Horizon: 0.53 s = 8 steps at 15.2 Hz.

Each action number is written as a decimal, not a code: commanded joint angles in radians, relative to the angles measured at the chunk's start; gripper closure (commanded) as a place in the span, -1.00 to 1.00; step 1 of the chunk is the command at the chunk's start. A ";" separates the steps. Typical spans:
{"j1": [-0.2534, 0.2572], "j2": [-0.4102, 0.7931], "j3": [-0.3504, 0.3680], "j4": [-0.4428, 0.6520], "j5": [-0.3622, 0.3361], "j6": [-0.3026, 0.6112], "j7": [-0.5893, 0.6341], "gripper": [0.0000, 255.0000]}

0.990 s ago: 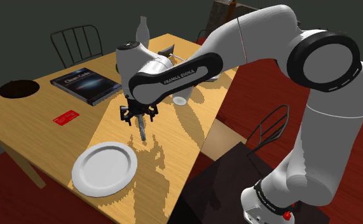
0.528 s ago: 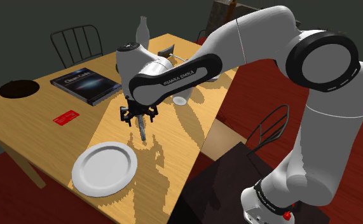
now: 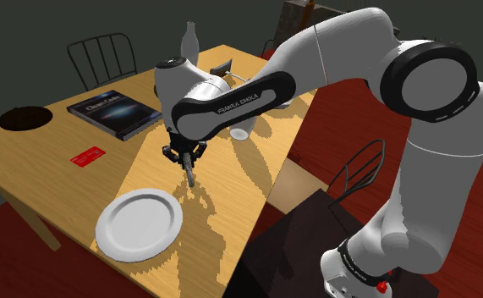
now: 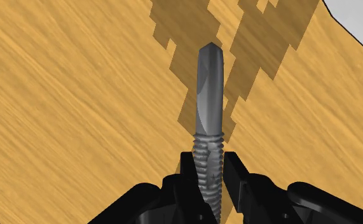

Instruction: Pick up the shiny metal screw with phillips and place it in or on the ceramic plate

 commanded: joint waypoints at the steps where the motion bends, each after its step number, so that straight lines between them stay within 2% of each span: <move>1: 0.000 0.000 0.000 0.000 0.000 0.000 0.000 1.00; 8: -0.007 -0.042 0.011 0.026 0.025 -0.063 -0.020 1.00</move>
